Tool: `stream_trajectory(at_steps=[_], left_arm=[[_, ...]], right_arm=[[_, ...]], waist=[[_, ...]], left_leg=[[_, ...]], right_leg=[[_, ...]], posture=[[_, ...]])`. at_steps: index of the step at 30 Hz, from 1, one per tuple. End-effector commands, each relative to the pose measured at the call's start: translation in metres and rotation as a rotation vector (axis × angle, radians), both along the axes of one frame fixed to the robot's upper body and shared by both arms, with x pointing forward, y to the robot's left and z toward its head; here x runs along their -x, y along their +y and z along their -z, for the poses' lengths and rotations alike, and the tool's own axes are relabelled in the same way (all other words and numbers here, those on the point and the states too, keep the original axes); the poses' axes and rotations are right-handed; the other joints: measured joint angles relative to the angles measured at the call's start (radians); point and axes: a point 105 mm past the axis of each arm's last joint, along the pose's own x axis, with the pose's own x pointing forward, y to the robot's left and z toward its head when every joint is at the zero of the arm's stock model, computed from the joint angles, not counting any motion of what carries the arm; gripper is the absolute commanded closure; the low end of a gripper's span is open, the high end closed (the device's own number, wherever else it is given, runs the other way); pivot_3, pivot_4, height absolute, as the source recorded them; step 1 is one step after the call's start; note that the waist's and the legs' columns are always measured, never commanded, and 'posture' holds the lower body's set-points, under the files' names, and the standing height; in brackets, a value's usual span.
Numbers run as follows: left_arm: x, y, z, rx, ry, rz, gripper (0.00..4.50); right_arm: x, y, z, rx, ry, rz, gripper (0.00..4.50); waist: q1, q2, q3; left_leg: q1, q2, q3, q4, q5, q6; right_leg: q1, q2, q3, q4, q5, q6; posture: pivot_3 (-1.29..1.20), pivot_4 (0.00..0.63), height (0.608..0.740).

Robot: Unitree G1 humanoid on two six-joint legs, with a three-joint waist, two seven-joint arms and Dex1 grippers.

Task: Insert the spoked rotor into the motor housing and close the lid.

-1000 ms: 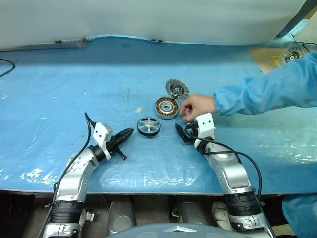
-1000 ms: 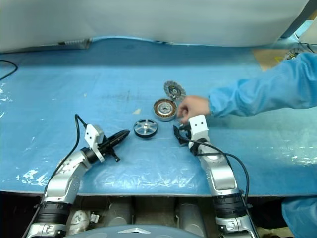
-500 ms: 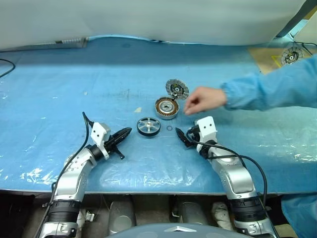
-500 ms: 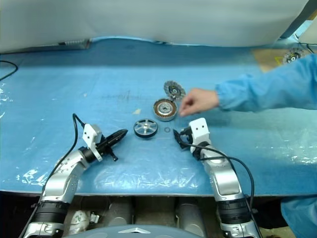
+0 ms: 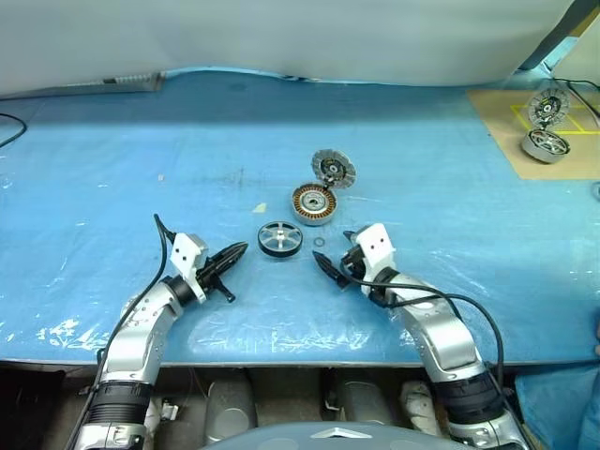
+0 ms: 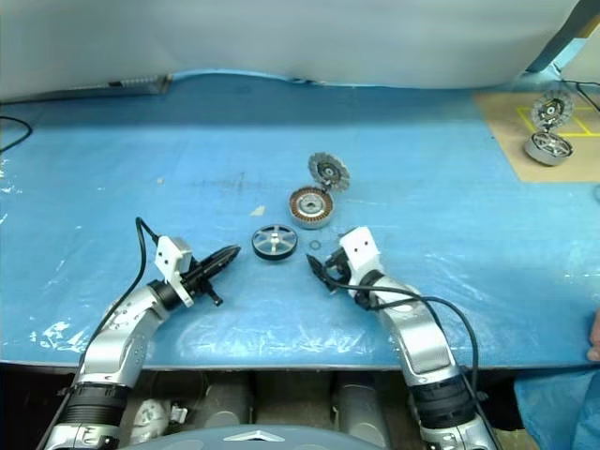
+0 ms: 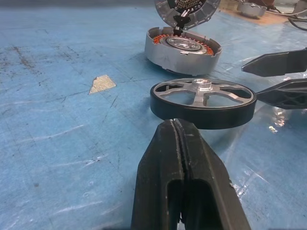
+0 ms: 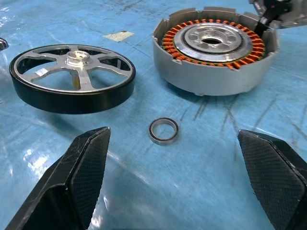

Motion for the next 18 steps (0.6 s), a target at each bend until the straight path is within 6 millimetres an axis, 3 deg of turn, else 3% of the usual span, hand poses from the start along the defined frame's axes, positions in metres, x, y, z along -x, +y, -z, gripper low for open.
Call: stream_trajectory(at_steps=[1,8,11,18], left_arm=[[0.002,-0.001,-0.013,-0.013,-0.062,-0.001,4.48],[0.000,-0.006,-0.022,-0.060,-0.126,-0.021,4.48],[0.001,-0.010,-0.022,-0.080,-0.148,-0.018,4.50],[0.002,-0.011,-0.017,-0.082,-0.152,-0.018,4.50]], right_arm=[[-0.006,0.006,-0.003,0.011,-0.034,-0.003,0.00],[-0.017,0.005,0.012,0.026,0.007,0.030,0.00],[-0.018,0.004,0.018,0.032,0.022,0.038,0.59],[-0.011,-0.003,0.022,0.032,0.035,0.052,2.90]], waist=[[0.000,0.000,0.000],[0.000,0.000,0.000],[0.000,0.000,-0.001],[0.000,0.000,-0.003]], left_leg=[[0.000,0.000,0.000,0.000,0.000,0.000],[0.000,0.000,0.000,0.001,0.000,0.000],[0.000,0.000,0.000,0.001,0.000,0.000],[0.001,0.000,0.000,0.001,0.000,0.000]], right_leg=[[0.000,0.000,0.000,0.000,0.000,0.000],[0.000,0.000,0.000,0.001,0.000,0.000],[0.002,0.000,0.000,0.001,0.000,0.000],[0.003,0.000,0.000,0.001,0.000,0.000]], posture=[[0.00,0.150,0.740],[0.00,0.150,0.740],[0.00,0.150,0.740],[0.00,0.150,0.740]])
